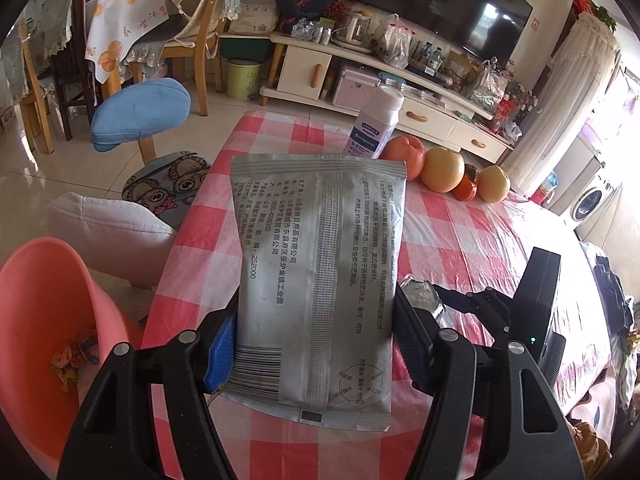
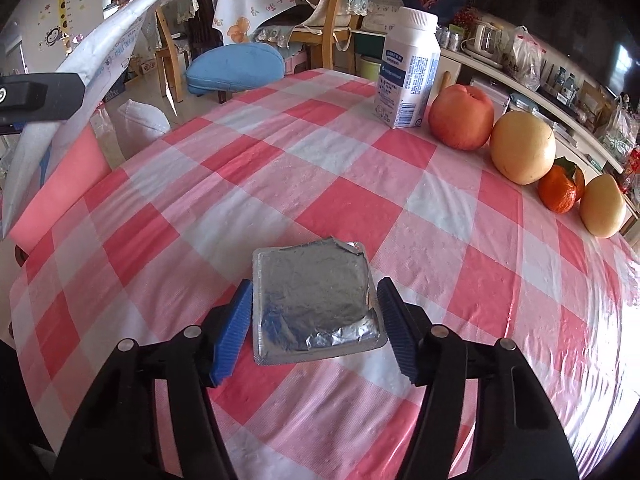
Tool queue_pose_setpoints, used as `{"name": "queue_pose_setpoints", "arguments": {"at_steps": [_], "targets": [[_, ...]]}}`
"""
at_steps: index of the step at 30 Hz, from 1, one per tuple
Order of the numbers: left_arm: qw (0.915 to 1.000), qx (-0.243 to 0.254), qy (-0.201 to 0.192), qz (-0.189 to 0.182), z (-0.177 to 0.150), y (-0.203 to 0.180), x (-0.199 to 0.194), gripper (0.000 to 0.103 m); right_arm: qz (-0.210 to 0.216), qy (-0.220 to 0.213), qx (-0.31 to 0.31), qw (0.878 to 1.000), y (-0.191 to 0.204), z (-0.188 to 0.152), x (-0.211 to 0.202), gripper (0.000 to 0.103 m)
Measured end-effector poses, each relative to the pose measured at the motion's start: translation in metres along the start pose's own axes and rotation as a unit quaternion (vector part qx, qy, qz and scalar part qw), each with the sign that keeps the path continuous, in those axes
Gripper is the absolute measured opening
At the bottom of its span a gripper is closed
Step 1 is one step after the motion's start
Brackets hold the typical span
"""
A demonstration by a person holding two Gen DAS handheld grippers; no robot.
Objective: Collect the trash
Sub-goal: 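Carry the white bag and foil packet to the pink bucket and open both tools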
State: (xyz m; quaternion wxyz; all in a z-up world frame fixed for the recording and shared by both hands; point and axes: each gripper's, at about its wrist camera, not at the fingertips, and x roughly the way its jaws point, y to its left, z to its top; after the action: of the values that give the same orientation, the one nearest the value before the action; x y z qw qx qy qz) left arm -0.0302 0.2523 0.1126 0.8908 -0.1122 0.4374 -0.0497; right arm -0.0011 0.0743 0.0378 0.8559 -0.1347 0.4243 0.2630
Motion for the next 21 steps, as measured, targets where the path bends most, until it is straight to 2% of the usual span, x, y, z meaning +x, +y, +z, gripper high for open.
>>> {"name": "queue_pose_setpoints", "arguments": {"at_steps": [9, 21], "targets": [[0.9997, -0.011, -0.019, 0.008, -0.003, 0.015, -0.017, 0.068, -0.014, -0.014, -0.012, 1.0, 0.018, 0.01, -0.02, 0.063], [0.997, -0.04, -0.058, 0.032, -0.008, 0.051, -0.048, 0.068, -0.012, -0.054, -0.051, 0.997, 0.07, 0.041, -0.055, 0.063]]}}
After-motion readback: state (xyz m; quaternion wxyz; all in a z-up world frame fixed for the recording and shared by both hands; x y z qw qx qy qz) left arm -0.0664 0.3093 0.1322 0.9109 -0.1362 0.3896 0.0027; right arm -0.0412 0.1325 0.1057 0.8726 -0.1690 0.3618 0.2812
